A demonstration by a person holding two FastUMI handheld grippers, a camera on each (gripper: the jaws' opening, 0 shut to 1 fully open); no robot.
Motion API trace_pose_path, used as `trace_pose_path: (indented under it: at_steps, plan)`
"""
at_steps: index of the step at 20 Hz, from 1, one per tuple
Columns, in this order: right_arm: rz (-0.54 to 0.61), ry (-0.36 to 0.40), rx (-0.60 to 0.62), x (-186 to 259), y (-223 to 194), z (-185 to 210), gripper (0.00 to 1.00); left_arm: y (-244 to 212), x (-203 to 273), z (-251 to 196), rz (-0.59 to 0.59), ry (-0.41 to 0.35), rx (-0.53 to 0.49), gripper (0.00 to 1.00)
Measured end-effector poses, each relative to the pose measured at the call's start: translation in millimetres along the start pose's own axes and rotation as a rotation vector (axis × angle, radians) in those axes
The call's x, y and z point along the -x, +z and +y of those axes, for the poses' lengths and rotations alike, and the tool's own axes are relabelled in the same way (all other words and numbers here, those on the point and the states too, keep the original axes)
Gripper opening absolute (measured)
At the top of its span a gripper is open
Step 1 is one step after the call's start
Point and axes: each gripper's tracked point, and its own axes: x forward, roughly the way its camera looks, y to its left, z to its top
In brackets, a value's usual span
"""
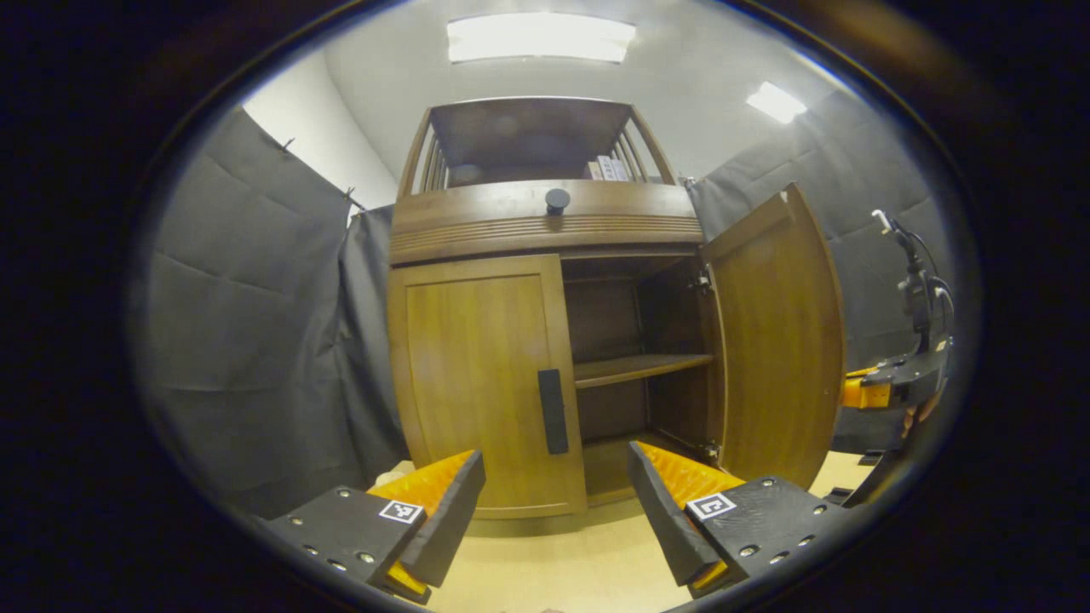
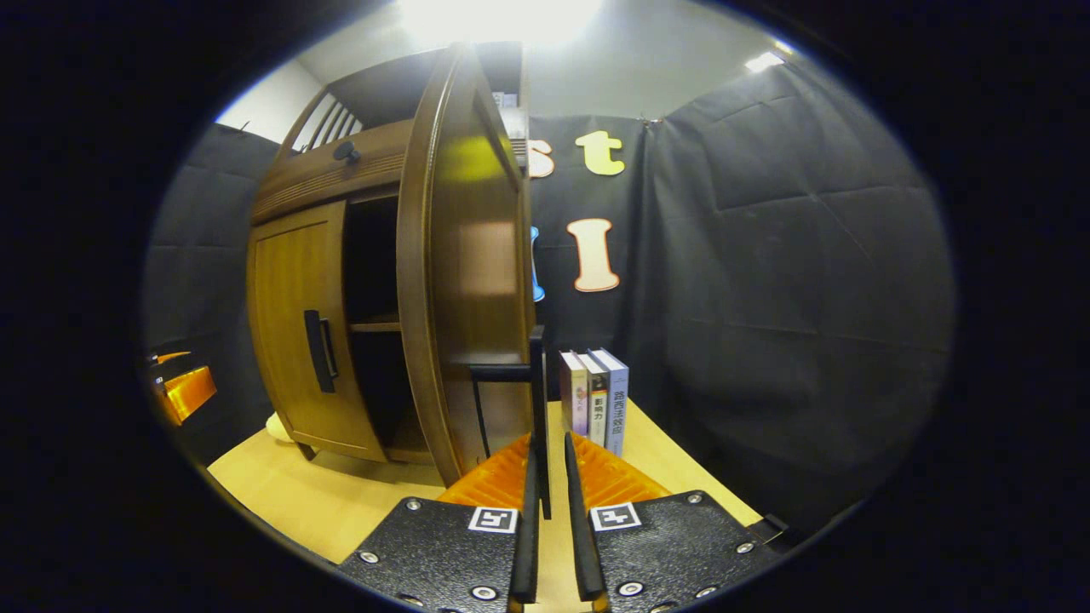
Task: Open the right door of the double-door shoe cabinet with the right hand, and open the left door with the left hand.
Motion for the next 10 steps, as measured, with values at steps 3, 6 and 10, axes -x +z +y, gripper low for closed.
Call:
trace_pose_path:
  at_steps: [3, 6, 10]
  plan:
    - [0.001, -0.017, -0.035, 4.8, -0.6, -13.0, 0.18, 0.3, -14.1, -11.6, -0.002, -0.024, -0.011, 1.00]
    - [-0.009, -0.067, -0.015, 12.9, -0.4, -32.1, 0.20, 2.0, -31.3, -16.2, -0.011, -0.031, -0.020, 1.00]
    - [-0.039, -0.118, -0.001, 28.3, 5.3, -58.9, 0.20, 1.5, -51.3, -11.1, -0.018, -0.026, -0.030, 1.00]
